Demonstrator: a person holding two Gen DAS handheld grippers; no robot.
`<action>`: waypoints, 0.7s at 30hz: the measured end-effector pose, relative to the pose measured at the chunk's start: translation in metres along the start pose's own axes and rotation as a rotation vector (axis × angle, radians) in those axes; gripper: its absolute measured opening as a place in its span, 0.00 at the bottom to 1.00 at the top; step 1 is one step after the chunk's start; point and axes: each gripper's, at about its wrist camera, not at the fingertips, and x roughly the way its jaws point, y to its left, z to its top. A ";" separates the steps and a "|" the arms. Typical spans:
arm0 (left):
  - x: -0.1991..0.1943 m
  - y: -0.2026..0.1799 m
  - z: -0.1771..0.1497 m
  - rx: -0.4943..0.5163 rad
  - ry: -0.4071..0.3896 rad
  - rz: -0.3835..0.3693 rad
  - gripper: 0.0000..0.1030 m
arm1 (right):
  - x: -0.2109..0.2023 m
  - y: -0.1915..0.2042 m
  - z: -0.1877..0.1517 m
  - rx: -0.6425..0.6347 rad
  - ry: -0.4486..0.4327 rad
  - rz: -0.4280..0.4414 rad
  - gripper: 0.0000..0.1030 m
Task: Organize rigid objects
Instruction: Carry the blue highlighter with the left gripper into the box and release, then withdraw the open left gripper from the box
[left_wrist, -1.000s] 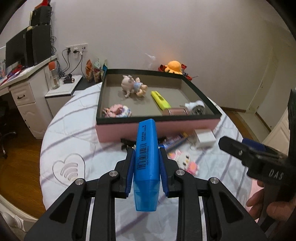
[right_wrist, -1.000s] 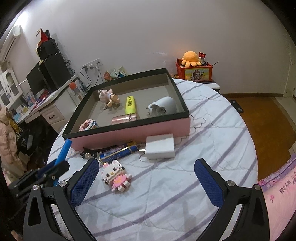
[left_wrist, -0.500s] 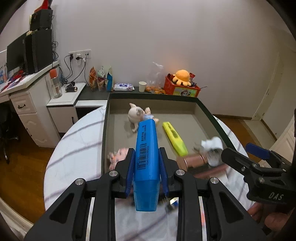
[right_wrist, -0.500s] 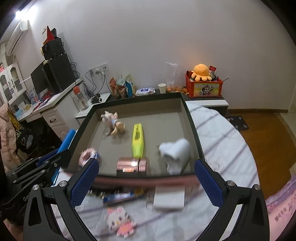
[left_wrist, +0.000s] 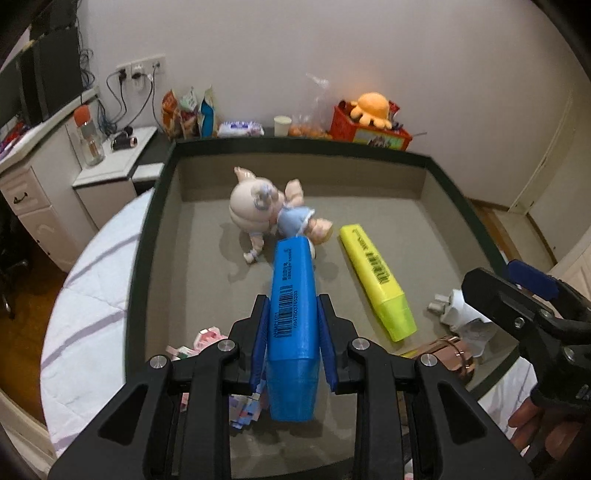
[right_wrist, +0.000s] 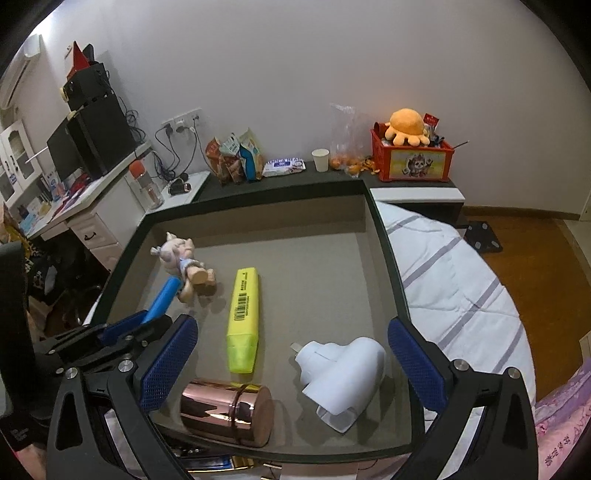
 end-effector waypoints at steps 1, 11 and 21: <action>0.002 0.000 -0.001 -0.002 0.008 0.013 0.30 | 0.002 0.000 -0.001 -0.001 0.005 0.000 1.00; -0.021 -0.017 -0.009 0.030 -0.057 0.030 0.94 | -0.018 0.002 -0.007 -0.003 -0.021 0.004 1.00; -0.085 -0.007 -0.028 -0.038 -0.189 0.008 1.00 | -0.079 0.012 -0.018 -0.018 -0.110 0.006 1.00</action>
